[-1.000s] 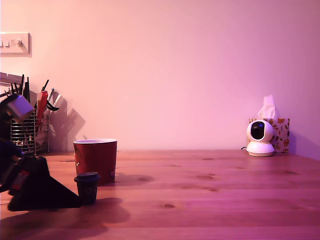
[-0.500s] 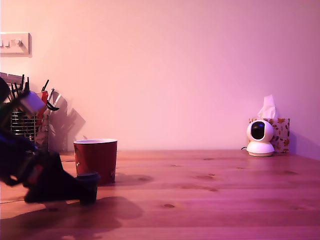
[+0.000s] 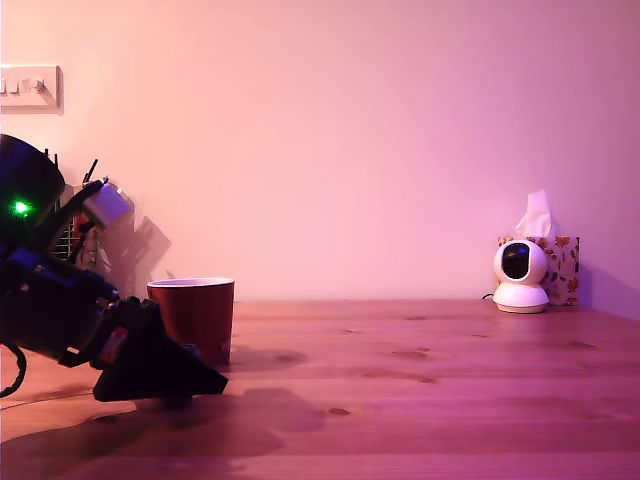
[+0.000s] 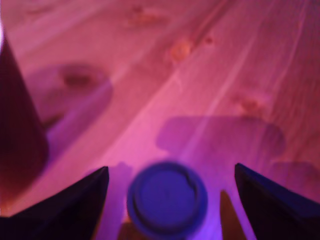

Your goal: Pick up the coffee capsules on the table and drop them inside the coffee cup

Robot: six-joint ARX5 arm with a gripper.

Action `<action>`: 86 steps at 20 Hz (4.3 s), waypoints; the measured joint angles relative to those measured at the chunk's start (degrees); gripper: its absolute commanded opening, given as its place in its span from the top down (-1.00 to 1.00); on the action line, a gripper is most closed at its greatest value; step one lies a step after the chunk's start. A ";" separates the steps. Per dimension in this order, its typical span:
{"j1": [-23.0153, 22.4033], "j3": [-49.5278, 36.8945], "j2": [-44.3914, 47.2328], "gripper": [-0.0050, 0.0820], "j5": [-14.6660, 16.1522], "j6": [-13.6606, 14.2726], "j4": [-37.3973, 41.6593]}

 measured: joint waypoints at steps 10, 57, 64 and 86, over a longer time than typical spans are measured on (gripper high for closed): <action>-0.02 0.00 0.48 -0.79 0.00 -0.02 -0.87; -0.02 0.31 -8.20 0.56 1.11 -7.65 -5.90; -0.02 0.37 -20.33 0.56 0.68 -9.05 -15.32; -0.07 17.38 -24.65 0.56 -15.85 -10.51 -40.11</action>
